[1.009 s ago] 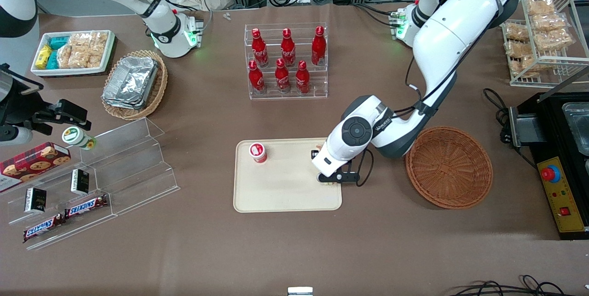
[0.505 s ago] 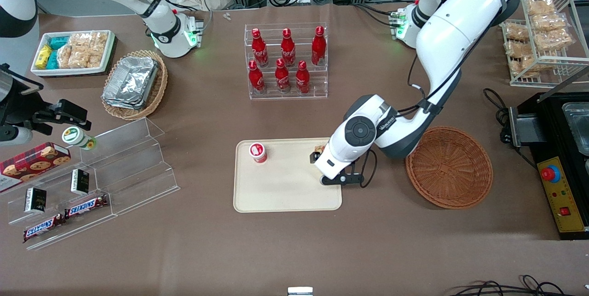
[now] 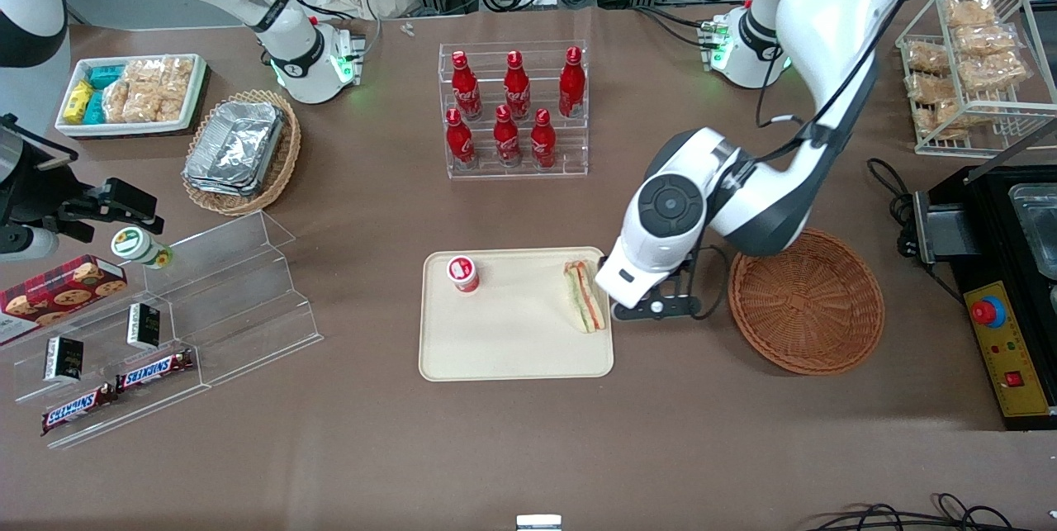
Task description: Place sandwich from basket to tray
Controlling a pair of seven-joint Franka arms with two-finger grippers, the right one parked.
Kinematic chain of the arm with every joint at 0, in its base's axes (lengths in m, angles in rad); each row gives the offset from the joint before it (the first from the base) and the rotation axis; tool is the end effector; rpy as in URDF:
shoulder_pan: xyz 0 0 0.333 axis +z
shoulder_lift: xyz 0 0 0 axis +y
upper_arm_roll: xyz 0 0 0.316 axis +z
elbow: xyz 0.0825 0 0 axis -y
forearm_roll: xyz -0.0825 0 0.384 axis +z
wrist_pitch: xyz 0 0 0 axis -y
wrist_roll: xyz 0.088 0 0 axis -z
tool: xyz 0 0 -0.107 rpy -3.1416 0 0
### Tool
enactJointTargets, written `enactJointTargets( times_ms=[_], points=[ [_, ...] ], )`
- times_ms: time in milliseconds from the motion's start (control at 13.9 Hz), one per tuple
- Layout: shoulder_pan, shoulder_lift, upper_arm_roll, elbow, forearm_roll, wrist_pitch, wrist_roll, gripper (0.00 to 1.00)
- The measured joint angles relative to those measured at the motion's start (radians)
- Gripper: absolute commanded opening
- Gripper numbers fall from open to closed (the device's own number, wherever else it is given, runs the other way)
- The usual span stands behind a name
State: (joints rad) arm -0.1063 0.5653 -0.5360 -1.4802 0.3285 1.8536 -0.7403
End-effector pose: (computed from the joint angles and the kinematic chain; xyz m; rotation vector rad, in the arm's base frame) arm 0.5959 -0.3387 0.3719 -3.0477 -0.0638 0.0997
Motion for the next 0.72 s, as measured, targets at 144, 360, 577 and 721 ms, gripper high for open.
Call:
enactJointTargets(
  times_ms=[144, 360, 577, 721],
  points=[
    [-0.001, -0.051, 0.041, 0.000, -0.035, -0.066, 0.070, 0.99],
    [0.001, -0.125, 0.120, 0.000, -0.082, -0.142, 0.192, 0.99],
    [0.000, -0.182, 0.189, -0.001, -0.087, -0.188, 0.321, 0.99],
    [0.001, -0.214, 0.240, -0.002, -0.088, -0.211, 0.419, 0.99]
  ],
)
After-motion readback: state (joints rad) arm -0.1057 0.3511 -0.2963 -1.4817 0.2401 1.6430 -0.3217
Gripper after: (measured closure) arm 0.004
